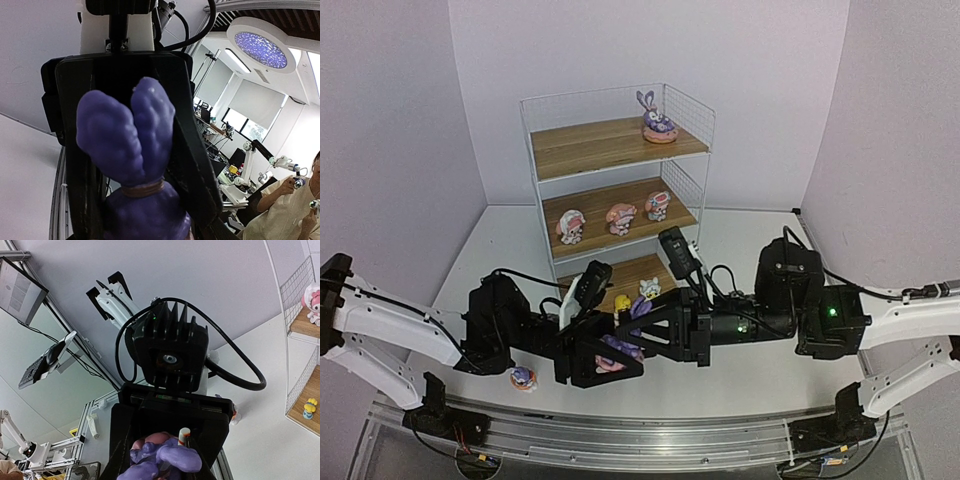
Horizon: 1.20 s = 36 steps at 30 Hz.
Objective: Place and organize the plastic toys onto the shelf
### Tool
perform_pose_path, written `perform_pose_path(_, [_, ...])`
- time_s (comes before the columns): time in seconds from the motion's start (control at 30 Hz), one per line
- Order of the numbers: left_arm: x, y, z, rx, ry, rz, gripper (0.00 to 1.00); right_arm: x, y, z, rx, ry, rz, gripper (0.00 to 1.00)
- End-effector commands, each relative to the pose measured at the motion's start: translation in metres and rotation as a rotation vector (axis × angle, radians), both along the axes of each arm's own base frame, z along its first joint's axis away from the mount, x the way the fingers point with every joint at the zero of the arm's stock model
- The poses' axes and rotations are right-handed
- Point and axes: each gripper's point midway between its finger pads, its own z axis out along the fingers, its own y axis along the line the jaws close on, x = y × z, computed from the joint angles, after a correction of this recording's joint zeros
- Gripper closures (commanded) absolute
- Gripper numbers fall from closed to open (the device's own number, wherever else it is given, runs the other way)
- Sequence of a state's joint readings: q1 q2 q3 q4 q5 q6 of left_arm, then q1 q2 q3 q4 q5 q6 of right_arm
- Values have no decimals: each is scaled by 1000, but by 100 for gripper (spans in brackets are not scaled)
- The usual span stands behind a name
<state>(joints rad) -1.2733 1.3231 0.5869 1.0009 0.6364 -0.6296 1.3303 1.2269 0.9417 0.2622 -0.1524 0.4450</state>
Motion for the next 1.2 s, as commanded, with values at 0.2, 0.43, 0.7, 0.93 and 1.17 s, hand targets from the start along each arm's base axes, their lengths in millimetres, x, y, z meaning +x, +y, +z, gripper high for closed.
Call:
perform_pose_path(0.2, [-5, 0, 28, -89, -35, -17, 86, 13, -25, 27, 107, 15, -119, 100])
perform_pose_path(0.43, [6, -5, 24, -52, 2, 41, 9, 17, -26, 28, 110, 10, -143, 100])
perform_pose_path(0.7, [16, -2, 20, -36, 26, 109, 3, 28, -31, 29, 119, 38, -212, 100])
perform_pose_path(0.93, [50, 6, 5, 60, 104, 327, 0, 44, -36, 50, 118, -20, -307, 100])
perform_pose_path(1.17, [86, 48, -23, 188, 193, 600, 0, 75, -46, 84, 87, -128, -497, 100])
